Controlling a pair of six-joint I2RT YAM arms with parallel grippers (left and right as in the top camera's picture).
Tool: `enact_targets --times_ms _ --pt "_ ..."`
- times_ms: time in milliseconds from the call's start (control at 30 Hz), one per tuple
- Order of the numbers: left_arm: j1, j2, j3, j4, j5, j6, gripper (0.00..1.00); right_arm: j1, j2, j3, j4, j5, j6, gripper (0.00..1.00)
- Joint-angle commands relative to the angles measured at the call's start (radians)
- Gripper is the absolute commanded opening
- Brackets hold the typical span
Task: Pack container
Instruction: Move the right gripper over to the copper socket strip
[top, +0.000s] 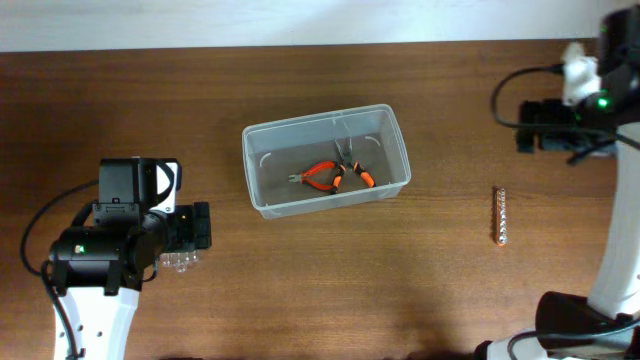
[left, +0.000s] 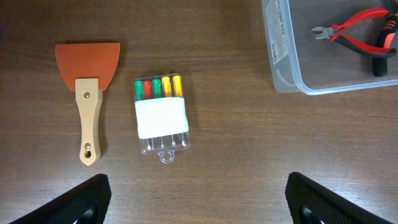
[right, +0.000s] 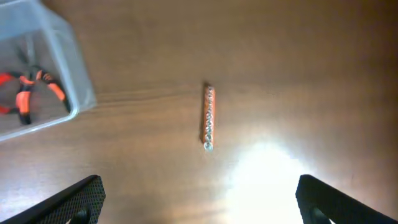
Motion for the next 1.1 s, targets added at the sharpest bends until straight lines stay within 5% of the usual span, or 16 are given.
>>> enact_targets --times_ms 0,367,733,1067 --pt "-0.005 -0.005 -0.003 0.005 -0.010 0.013 0.92 -0.058 -0.063 -0.032 -0.006 0.018 0.110 0.99" --pt "-0.005 -0.005 -0.003 0.003 -0.006 0.013 0.92 -0.120 -0.336 -0.439 0.088 0.032 0.109 0.99" --pt "-0.005 -0.005 -0.003 0.002 -0.007 0.013 0.92 -0.120 -0.177 -0.850 0.435 -0.004 0.043 0.99" --pt "-0.005 -0.005 -0.003 0.002 -0.007 0.013 0.92 -0.119 0.010 -0.929 0.637 -0.001 0.017 0.99"
